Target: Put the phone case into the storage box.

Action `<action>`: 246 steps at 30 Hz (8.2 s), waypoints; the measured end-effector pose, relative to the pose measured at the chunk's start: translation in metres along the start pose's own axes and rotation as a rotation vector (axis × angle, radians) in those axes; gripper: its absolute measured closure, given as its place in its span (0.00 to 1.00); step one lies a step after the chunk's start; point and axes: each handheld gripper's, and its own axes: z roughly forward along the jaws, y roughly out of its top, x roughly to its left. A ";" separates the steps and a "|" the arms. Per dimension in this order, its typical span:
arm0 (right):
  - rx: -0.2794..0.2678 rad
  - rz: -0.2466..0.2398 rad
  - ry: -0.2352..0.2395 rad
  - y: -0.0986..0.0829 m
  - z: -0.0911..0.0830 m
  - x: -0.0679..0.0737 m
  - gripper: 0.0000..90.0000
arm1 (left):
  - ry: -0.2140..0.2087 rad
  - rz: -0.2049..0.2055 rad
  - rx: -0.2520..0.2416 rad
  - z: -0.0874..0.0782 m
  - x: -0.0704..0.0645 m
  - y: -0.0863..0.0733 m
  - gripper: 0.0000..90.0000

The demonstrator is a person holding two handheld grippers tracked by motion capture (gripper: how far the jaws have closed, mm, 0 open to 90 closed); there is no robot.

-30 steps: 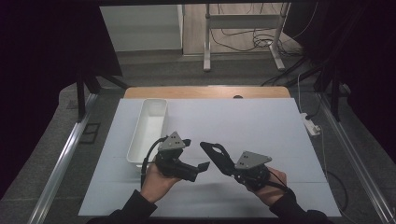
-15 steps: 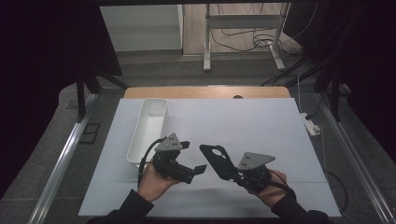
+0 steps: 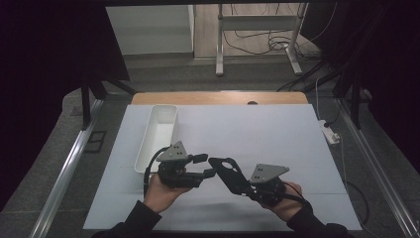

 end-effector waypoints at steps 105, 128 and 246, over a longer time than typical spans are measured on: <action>0.050 0.149 -0.030 -0.023 -0.025 -0.014 0.00 | 0.104 -0.055 0.044 -0.023 0.014 0.009 0.95; 0.062 0.226 -0.144 -0.061 -0.066 -0.025 0.00 | 0.175 -0.081 0.049 -0.071 0.028 0.020 0.94; 0.068 0.398 -0.252 -0.093 -0.102 -0.033 0.00 | 0.490 -0.197 0.106 -0.126 0.159 0.013 0.95</action>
